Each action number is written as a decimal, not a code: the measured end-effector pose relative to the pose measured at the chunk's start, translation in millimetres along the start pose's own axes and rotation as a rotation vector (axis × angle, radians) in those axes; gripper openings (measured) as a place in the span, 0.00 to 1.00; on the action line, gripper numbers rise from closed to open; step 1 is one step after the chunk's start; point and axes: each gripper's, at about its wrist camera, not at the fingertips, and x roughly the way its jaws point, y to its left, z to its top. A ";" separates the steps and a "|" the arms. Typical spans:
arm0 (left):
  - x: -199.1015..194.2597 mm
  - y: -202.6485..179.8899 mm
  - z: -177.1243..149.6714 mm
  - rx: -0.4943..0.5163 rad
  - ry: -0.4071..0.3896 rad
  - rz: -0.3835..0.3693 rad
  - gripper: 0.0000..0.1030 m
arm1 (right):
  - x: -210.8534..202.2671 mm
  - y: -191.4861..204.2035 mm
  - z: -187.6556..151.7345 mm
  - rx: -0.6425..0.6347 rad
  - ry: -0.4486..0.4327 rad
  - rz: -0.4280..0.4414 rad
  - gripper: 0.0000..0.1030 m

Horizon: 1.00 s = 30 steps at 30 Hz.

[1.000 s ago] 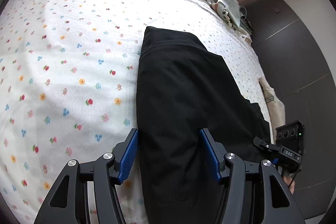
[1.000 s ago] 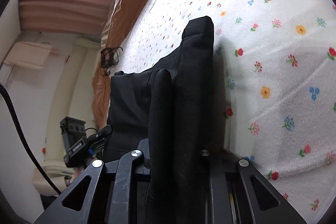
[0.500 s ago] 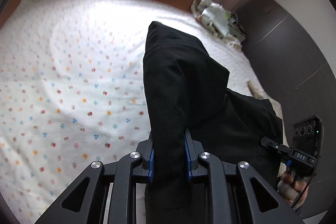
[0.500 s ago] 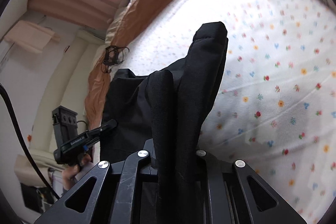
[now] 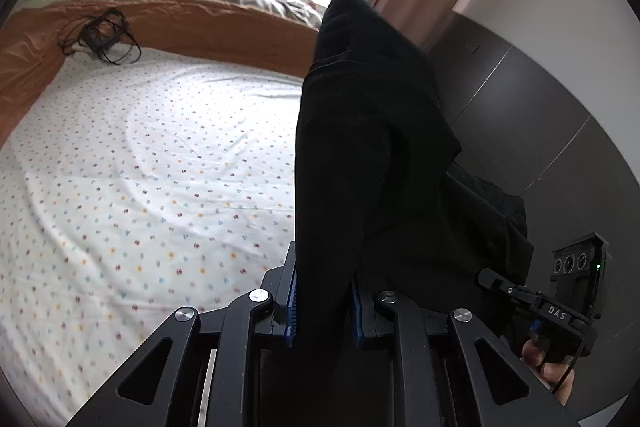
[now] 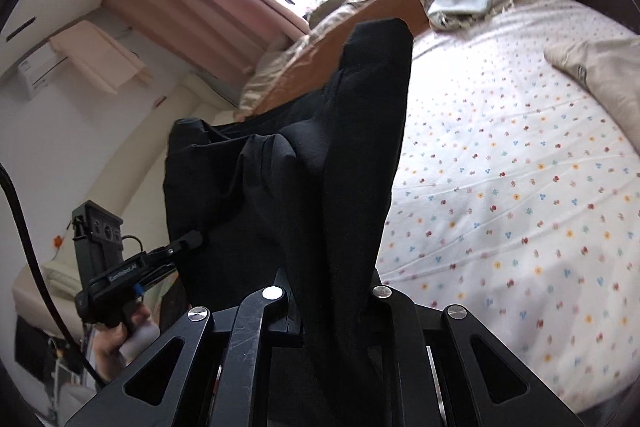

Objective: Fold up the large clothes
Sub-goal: 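Lift the folded black jacket with both grippers and carry it toward the beige stack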

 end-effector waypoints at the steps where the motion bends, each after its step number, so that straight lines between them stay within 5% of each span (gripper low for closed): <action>1: -7.6 -4.5 -4.0 0.002 -0.008 -0.001 0.20 | -8.0 3.9 -4.4 -0.006 -0.007 0.002 0.13; 16: -65.5 -64.8 -46.1 0.034 -0.044 -0.123 0.19 | -114.3 61.3 -38.1 -0.144 -0.098 -0.049 0.13; 30: -80.8 -165.6 -51.9 0.121 -0.045 -0.297 0.19 | -216.5 61.6 -17.8 -0.196 -0.206 -0.173 0.13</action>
